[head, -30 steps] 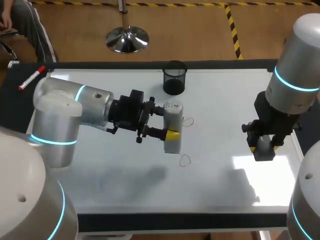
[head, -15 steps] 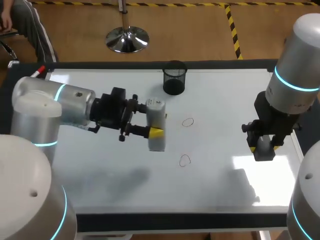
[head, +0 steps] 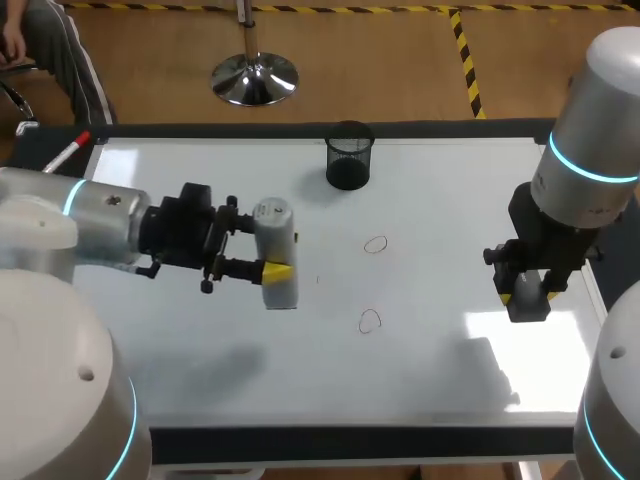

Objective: Pick up the inspection probe, press it on each red-marked spot on the whiteboard one by one, put down the probe, pick up the eraser, and wipe off all the red marks.

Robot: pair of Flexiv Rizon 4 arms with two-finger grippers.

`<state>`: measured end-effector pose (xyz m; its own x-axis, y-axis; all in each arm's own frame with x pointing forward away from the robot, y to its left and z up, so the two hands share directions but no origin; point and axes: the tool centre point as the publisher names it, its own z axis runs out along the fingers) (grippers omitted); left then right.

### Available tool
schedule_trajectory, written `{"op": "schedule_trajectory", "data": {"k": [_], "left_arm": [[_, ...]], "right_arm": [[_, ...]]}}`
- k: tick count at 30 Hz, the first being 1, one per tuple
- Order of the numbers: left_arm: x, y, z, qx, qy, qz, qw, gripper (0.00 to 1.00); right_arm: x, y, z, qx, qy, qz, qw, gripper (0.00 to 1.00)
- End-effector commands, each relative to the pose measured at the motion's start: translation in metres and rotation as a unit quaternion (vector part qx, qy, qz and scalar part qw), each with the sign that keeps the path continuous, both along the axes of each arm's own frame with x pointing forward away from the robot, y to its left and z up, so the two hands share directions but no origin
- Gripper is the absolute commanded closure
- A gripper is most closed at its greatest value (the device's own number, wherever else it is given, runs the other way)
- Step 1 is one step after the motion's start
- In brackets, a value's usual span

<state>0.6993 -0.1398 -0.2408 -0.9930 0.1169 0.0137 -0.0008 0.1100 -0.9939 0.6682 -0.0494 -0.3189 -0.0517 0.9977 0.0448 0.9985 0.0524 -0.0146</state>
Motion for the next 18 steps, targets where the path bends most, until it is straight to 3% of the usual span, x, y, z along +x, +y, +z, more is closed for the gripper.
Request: {"op": "schedule_trajectory", "data": {"k": [1, 18], "left_arm": [[-0.009, 0.018, 0.005, -0.003, -0.005, 0.008, 1.000, 1.00], [-0.006, 0.073, -0.003, 0.001, -0.006, 0.021, 1.000, 1.00]], "right_arm": [[0.000, -0.001, 0.000, 0.001, -0.001, 0.001, 1.000, 1.00], [0.000, -0.001, 0.000, 0.001, -0.001, 0.001, 1.000, 1.00]]}}
